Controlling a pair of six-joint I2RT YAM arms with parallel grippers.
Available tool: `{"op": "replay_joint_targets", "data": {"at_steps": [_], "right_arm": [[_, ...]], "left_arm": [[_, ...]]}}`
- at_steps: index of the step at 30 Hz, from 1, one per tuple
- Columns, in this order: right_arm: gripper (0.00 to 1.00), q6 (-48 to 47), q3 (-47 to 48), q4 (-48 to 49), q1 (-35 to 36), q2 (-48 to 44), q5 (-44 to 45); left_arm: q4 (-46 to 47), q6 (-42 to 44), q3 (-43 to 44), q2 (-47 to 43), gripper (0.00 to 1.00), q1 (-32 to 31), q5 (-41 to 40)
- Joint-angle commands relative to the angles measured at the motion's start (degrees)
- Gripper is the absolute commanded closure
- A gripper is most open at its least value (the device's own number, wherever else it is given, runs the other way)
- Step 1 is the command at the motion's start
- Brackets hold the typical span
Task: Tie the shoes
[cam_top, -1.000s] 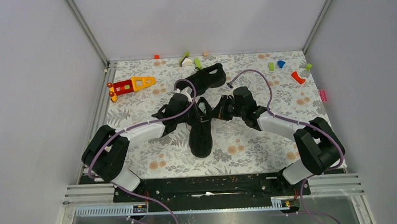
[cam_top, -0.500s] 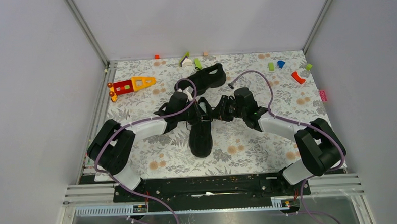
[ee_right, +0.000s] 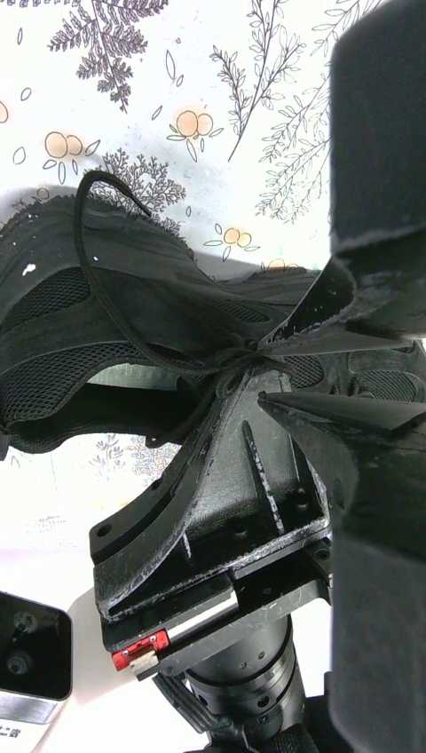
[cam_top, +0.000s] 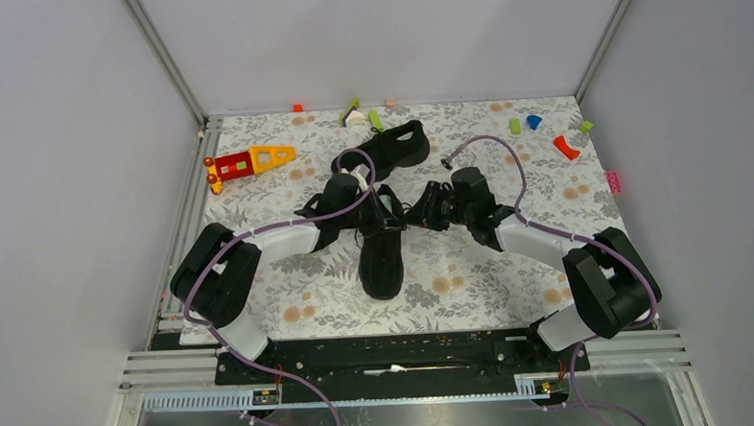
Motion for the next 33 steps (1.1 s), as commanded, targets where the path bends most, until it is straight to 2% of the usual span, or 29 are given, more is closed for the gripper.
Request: {"op": "replay_joint_targets", "data": {"at_steps": [1, 10, 13, 15, 17, 20, 22, 33], "right_arm": [[0.71, 0.4, 0.1, 1.4, -0.5, -1.3, -1.3], [0.70, 0.7, -1.0, 1.4, -1.4, -2.7, 0.2], [0.55, 1.0, -2.1, 1.4, -1.9, -3.8, 1.3], [0.52, 1.5, -2.9, 1.6, -2.1, -4.5, 2.3], [0.54, 2.3, -3.8, 1.7, -2.2, -5.1, 3.0], [0.66, 3.7, -5.9, 2.5, -2.5, -6.0, 3.8], [0.70, 4.0, -6.3, 2.6, -2.6, -5.9, 3.2], [0.71, 4.9, -1.9, 4.4, -2.6, 2.2, -4.2]], "left_arm": [[-1.0, -0.1, 2.3, 1.8, 1.00, 0.4, 0.7], [-2.5, 0.2, 2.6, 1.9, 1.00, 0.4, -0.4], [-2.4, 0.1, 2.5, 1.9, 1.00, 0.5, -0.5], [-2.3, 0.1, 2.6, 1.9, 1.00, 0.5, -0.4], [-2.4, 0.0, 2.7, 1.8, 1.00, 0.6, -0.4], [-2.4, 0.0, 2.6, 1.7, 1.00, 0.6, -0.4], [-2.3, 0.0, 2.5, 1.6, 1.00, 0.7, -0.4], [-1.8, -0.4, 2.3, 1.4, 1.00, 0.8, 0.4]]}}
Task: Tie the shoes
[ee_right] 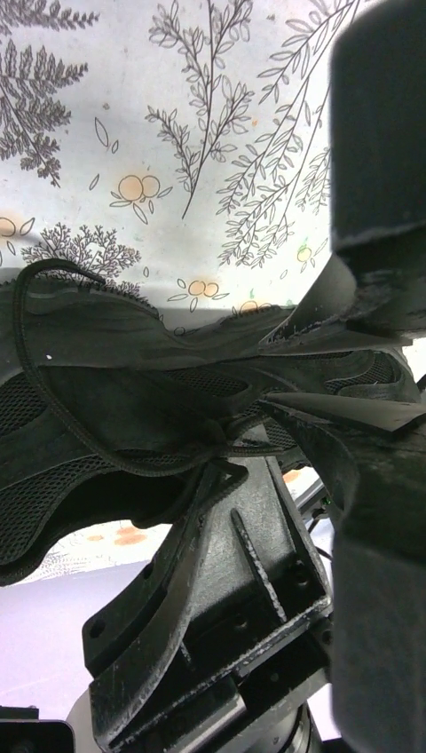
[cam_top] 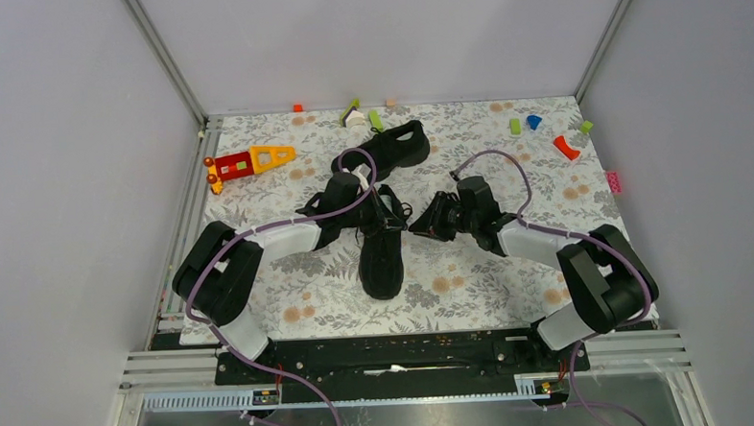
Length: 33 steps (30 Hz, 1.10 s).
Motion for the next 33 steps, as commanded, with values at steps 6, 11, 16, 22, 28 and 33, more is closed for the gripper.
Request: {"op": "replay_joint_targets", "data": {"at_steps": [6, 11, 16, 22, 28, 33], "right_arm": [[0.69, 1.4, 2.8, 5.2, -0.2, 2.2, -4.2], [0.69, 1.6, 1.6, 6.3, -0.3, 0.9, -3.1], [0.71, 1.8, 1.2, 6.8, -0.3, 0.3, -2.9], [0.69, 1.7, -0.1, 6.7, -0.3, -1.3, -1.3], [0.69, 1.6, -0.8, 6.6, -0.5, -2.2, -0.7], [0.70, 1.7, 0.3, 7.6, -0.6, -0.2, -3.3]], "left_arm": [[-1.0, 0.0, 1.1, 0.2, 1.00, 0.7, -0.3], [-1.1, 0.1, 1.0, 0.0, 1.00, 0.9, -0.1], [-1.1, 0.0, 1.1, -0.1, 1.00, 1.0, 0.0], [-1.0, 0.0, 1.2, 0.1, 1.00, 1.0, 0.2], [-0.9, -0.2, 1.2, 0.2, 1.00, 1.0, 0.4], [-0.6, -0.3, 1.1, 0.2, 1.00, 1.0, 0.4]]}}
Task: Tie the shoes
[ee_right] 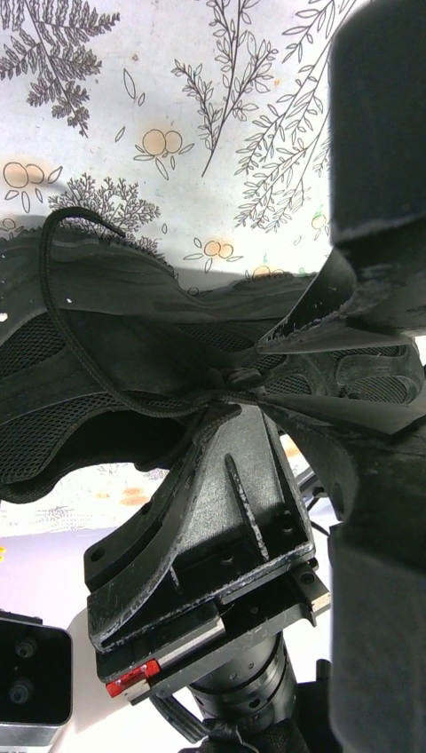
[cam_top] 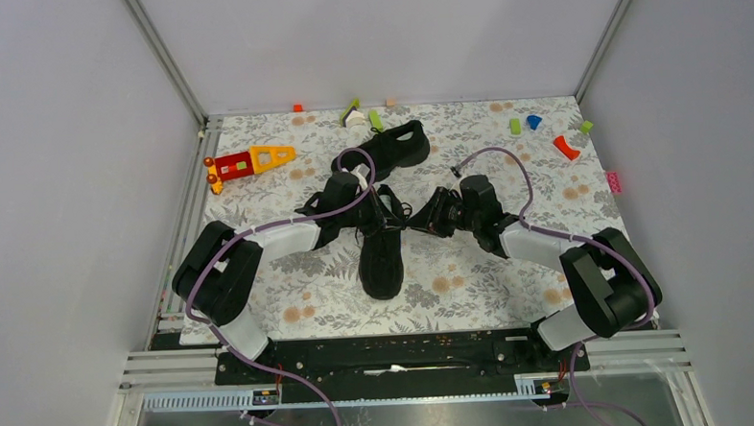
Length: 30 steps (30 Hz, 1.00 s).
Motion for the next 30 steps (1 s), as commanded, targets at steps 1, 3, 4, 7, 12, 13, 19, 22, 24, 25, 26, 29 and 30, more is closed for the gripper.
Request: {"op": "replay_joint_targets", "data": {"at_steps": [1, 3, 4, 7, 12, 13, 19, 22, 24, 25, 26, 29, 30], "right_arm": [[0.71, 0.2, 0.8, 3.0, -0.4, 0.3, -1.7], [0.71, 0.2, 0.8, 3.0, -0.4, 0.4, -1.7], [0.71, 0.1, 1.0, 3.0, -0.4, 0.4, -1.8], [0.71, 0.1, 1.4, 3.0, -0.4, 1.1, -2.5], [0.74, 0.2, 1.8, 2.9, -0.4, 1.8, -2.9], [0.77, 0.2, 2.0, 2.8, -0.4, 2.0, -2.9], [0.76, 0.5, 2.5, 3.6, -0.3, 3.0, -4.0], [0.76, 0.5, 2.7, 4.0, -0.3, 3.4, -4.5], [0.75, 0.7, 2.8, 4.7, -0.2, 3.6, -5.0], [0.75, 0.8, 2.9, 4.8, -0.1, 3.8, -5.1], [0.78, 0.7, 3.0, 4.8, -0.1, 3.9, -5.2], [0.87, 0.6, 3.4, 4.9, -0.1, 4.1, -5.6], [0.91, 0.5, 3.5, 4.9, -0.1, 4.2, -5.8]], "left_arm": [[-0.4, -0.1, 1.1, 0.2, 1.00, 0.6, -0.2], [-0.4, -0.1, 1.1, 0.1, 1.00, 0.6, -0.1], [-0.3, -0.1, 1.2, 0.2, 1.00, 0.6, 0.0], [-0.3, -0.1, 1.1, 0.2, 1.00, 0.6, 0.1], [0.0, -0.4, 1.0, 0.3, 1.00, 0.6, 0.2], [0.1, -0.4, 1.0, 0.3, 1.00, 0.6, 0.2], [0.3, -0.6, 1.0, 0.5, 1.00, 0.6, 0.3], [0.3, -0.6, 1.0, 0.5, 1.00, 0.6, 0.5], [0.2, -0.7, 1.0, 0.6, 1.00, 0.6, 0.5], [0.2, -0.6, 1.0, 0.6, 1.00, 0.6, 0.6], [0.2, -0.6, 1.0, 0.5, 1.00, 0.6, 0.6], [0.2, -0.6, 0.9, 0.5, 1.00, 0.6, 0.7], [0.2, -0.6, 0.9, 0.5, 1.00, 0.6, 0.6]]}}
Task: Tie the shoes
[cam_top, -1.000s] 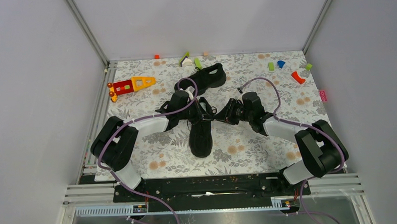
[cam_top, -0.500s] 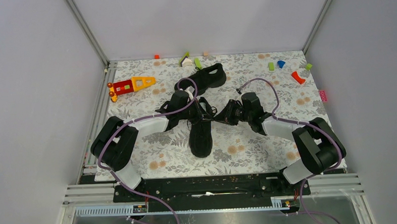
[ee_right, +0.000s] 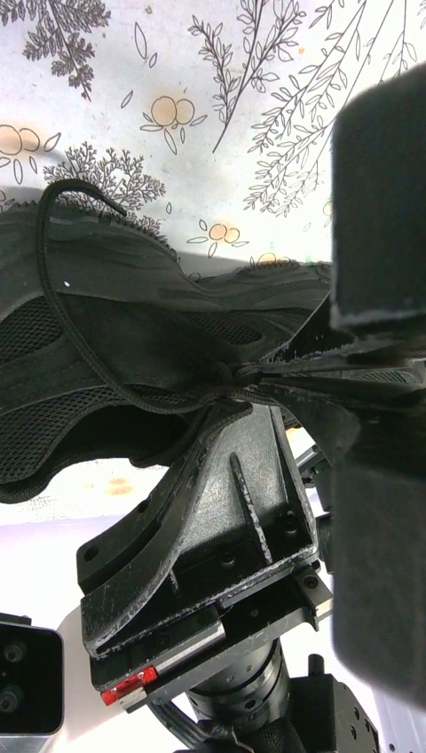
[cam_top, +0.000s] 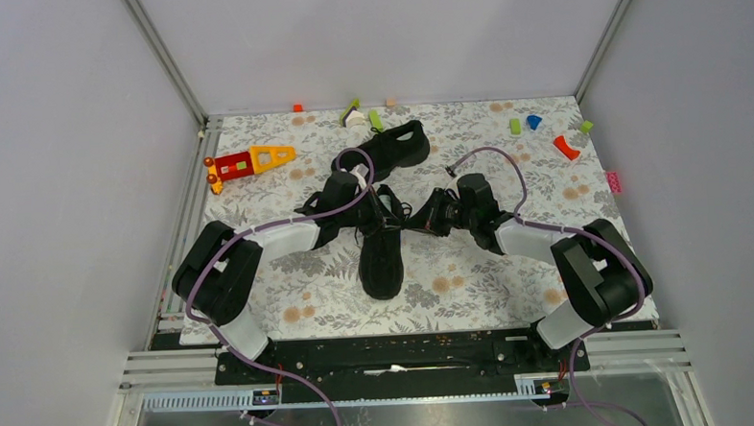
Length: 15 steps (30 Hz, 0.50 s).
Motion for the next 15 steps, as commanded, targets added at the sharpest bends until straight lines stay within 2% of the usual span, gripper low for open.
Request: {"op": "replay_joint_targets", "data": {"at_steps": [1, 3, 9, 15], "right_arm": [[0.95, -0.2, 2.5, 2.3, -0.1, 0.8, -1.9], [1.00, -0.4, 2.4, 2.3, -0.1, 0.5, -1.7], [1.00, -1.2, 2.2, 1.3, -0.1, -0.7, -0.3], [1.00, -1.5, 2.2, 0.7, -0.1, -0.9, 0.3]], "left_arm": [[0.2, 0.3, 0.9, 0.4, 1.00, 0.4, 0.4], [-0.7, 0.5, 0.9, 0.0, 1.00, 0.4, 0.0], [-5.6, 3.9, 1.9, -3.1, 1.00, 0.5, -2.8], [-11.0, 6.5, 3.4, -4.9, 0.91, 0.8, -4.0]]}}
